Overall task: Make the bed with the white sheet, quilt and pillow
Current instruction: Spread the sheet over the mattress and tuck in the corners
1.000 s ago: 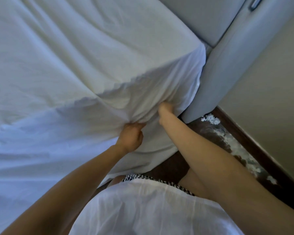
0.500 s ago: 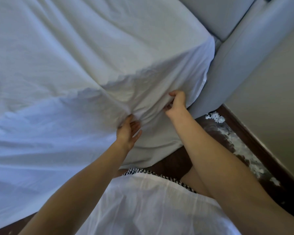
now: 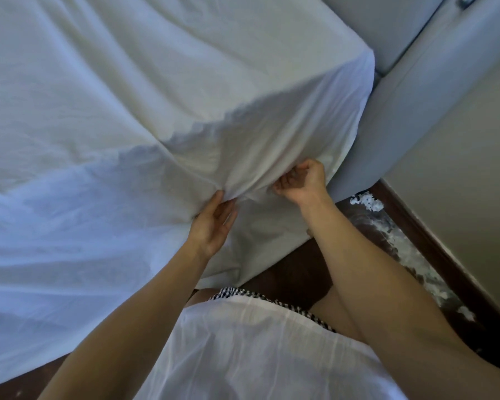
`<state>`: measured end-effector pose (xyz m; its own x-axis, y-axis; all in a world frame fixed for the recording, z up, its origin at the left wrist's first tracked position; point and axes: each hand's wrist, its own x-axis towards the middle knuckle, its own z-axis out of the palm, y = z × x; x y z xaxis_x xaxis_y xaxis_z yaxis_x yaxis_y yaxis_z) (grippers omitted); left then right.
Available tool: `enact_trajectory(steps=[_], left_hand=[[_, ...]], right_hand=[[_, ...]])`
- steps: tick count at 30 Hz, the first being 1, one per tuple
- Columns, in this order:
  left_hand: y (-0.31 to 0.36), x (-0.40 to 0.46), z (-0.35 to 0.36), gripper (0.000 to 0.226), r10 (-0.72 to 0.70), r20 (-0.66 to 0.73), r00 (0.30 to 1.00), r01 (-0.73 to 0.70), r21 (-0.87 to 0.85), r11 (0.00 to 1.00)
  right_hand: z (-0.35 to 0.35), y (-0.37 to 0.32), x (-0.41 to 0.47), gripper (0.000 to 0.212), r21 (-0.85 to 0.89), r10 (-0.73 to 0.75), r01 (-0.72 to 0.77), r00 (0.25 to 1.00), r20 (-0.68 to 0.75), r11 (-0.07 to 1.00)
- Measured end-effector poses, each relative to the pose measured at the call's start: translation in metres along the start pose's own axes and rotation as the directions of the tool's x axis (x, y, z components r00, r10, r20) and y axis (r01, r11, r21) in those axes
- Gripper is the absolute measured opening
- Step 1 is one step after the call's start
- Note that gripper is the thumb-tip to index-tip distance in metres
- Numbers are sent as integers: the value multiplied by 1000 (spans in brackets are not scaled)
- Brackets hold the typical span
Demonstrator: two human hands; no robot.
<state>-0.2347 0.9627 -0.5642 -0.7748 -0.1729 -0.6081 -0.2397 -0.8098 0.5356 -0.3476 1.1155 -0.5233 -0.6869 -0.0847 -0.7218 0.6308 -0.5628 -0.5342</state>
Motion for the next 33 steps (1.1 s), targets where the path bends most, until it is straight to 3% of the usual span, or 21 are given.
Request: enact_trajectory(steps=[5,7,9,11,12,13,14,15,18,20,23,25,27,28,29,31,33], left_hand=[[7,4,-2,17,79,23,997,-80,60,995],[8,3,-4,19,182,-13,983,-175,214,961],[8,2,-13,40,266,-15,964,-227,478,848],[10,4,-28,63,293,41,955,-218,768,602],[14,7,-35,66,311,114,943,-233,896,377],[16,11,-44,66,335,176,926,-217,972,89],[18,12,-52,67,338,241,910,-193,967,-168],[22,12,-58,68,313,271,910,-160,928,-338],[25,17,-68,70,298,318,900,-94,810,-579],[23,16,-76,85,228,354,907,-108,719,-686],[25,-2,-106,59,163,480,862,-164,568,-806],[30,-13,-141,54,124,677,726,-255,432,-865],[36,-20,-169,51,99,813,574,-352,354,-866],[38,-21,-176,48,107,844,525,-373,341,-863],[40,-22,-181,44,132,859,494,-375,347,-859],[39,-27,-185,34,236,848,474,-346,426,-836],[35,-37,-187,26,387,763,518,-244,565,-788]], right_hand=[[4,-17,-11,10,36,29,-30,999,46,999],[6,-23,-14,11,43,23,-26,997,70,999],[8,-26,-15,14,42,5,-9,995,97,999],[10,-27,-13,17,33,2,-6,993,116,999],[13,-26,-11,17,23,5,-8,992,125,1000],[15,-24,-10,15,8,10,-11,992,130,1000],[16,-22,-6,14,-11,17,-16,992,126,1000],[16,-20,-4,15,-38,16,-12,994,108,999],[13,-18,4,24,-110,1,6,998,66,994],[10,-15,7,21,-170,-1,12,998,65,985],[4,-11,9,11,-308,-30,39,999,34,951],[1,-6,9,14,-395,-62,63,998,13,917],[0,0,11,13,-445,-103,83,994,-20,892],[1,5,12,4,-466,-130,93,990,-48,880],[1,10,14,14,-469,-159,100,983,-87,877],[1,29,14,36,-485,-228,117,958,-176,866],[1,55,10,41,-526,-229,84,949,-217,847]])
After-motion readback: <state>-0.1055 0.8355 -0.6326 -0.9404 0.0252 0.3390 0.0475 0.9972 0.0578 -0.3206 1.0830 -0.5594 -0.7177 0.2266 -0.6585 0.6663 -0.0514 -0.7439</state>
